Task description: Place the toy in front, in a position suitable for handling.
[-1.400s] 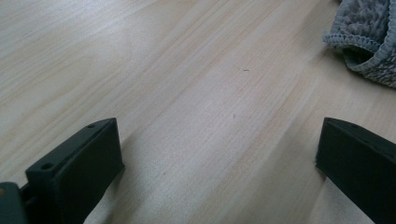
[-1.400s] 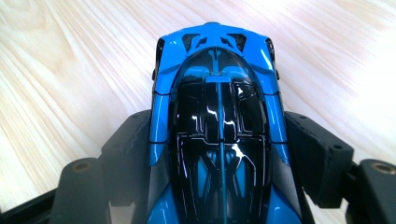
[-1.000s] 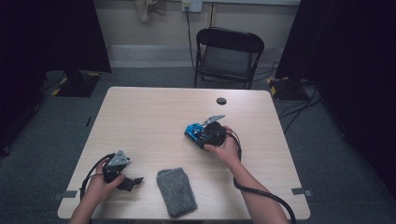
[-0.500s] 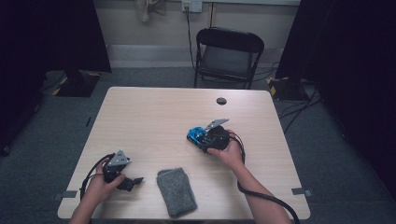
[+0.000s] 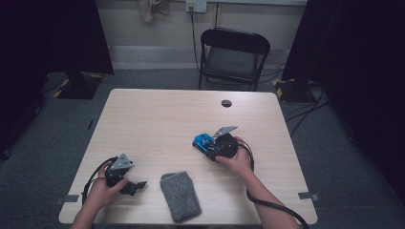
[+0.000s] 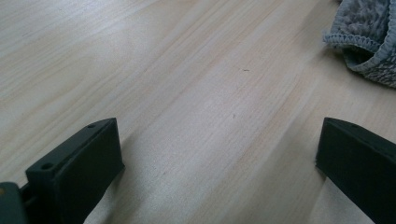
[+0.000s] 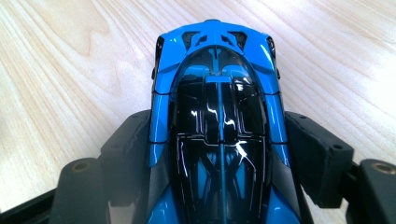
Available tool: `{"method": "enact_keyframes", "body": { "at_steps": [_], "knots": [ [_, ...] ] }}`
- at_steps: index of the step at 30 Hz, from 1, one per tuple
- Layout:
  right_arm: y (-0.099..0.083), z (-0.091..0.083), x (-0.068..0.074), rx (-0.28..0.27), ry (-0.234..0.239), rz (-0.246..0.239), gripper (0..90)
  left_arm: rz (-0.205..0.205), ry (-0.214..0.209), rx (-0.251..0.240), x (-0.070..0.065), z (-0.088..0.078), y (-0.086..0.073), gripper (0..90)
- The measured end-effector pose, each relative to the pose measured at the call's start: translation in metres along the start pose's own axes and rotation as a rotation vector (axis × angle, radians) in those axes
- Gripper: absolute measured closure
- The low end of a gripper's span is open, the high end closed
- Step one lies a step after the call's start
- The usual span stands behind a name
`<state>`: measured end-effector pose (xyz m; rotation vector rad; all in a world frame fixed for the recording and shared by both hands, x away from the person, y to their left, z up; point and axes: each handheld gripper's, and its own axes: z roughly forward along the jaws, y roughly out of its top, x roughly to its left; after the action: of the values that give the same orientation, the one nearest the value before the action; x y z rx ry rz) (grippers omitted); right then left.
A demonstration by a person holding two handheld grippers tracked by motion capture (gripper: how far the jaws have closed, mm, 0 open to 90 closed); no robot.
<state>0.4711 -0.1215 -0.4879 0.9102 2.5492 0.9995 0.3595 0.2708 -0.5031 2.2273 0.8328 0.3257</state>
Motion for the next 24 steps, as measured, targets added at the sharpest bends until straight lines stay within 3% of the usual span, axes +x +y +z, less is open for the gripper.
{"method": "enact_keyframes", "body": {
  "at_steps": [19,22,24],
  "knots": [
    [-0.0017,0.0012,-0.0019,0.001,0.01,0.008,26.9,0.0,0.001,-0.001,0.0,0.0,0.0,0.0],
    [-0.002,0.0005,-0.0017,-0.004,-0.016,0.011,17.5,-0.002,0.001,-0.001,-0.0002,0.0,-0.0001,0.0],
    [-0.0018,-0.0015,-0.0037,-0.021,-0.011,0.038,15.7,-0.001,0.002,0.0,-0.0001,0.0,-0.0001,0.0]
  ]
}}
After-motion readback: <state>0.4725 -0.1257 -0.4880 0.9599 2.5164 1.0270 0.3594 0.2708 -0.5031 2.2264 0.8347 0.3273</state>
